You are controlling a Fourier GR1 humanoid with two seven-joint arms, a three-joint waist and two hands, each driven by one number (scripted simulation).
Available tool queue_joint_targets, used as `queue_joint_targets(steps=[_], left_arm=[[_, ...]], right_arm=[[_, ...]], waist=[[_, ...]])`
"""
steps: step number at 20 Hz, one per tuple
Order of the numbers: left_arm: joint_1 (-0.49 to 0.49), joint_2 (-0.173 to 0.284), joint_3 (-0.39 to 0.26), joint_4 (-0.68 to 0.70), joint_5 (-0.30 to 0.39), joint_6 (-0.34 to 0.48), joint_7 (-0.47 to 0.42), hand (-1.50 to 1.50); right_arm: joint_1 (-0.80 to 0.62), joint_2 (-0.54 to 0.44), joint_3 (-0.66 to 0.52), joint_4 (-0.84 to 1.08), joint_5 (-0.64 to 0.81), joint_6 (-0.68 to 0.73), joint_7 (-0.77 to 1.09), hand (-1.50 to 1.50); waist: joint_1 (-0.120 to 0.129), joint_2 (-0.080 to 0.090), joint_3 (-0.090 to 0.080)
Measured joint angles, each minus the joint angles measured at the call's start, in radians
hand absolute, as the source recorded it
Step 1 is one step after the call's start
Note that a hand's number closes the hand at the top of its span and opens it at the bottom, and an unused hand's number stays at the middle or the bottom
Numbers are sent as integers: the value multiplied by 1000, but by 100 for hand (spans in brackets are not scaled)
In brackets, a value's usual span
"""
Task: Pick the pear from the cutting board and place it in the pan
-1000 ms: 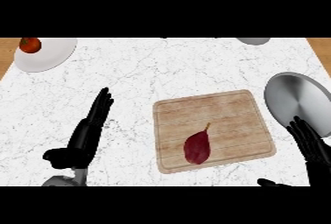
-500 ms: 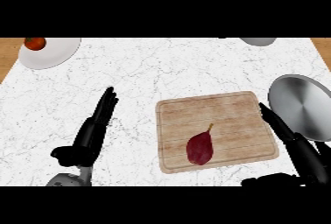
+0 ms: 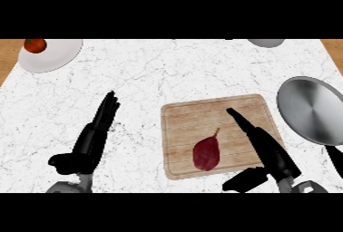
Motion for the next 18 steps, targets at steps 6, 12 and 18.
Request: queue_joint_targets(steps=[6, 12, 18], left_arm=[[16, -16, 34, -12, -25, -30, 10, 0], [28, -38, 59, -29, -46, -55, 23, 0], [26, -60, 87, -8, -60, -87, 11, 0]], right_arm=[[8, 100, -12, 19, 85, 57, 47, -150], [36, 167, -68, 73, 137, 94, 3, -150], [20, 258, -113, 137, 183, 101, -33, -150]], waist=[[-8, -1, 0], [-10, -1, 1], [-10, -1, 1]])
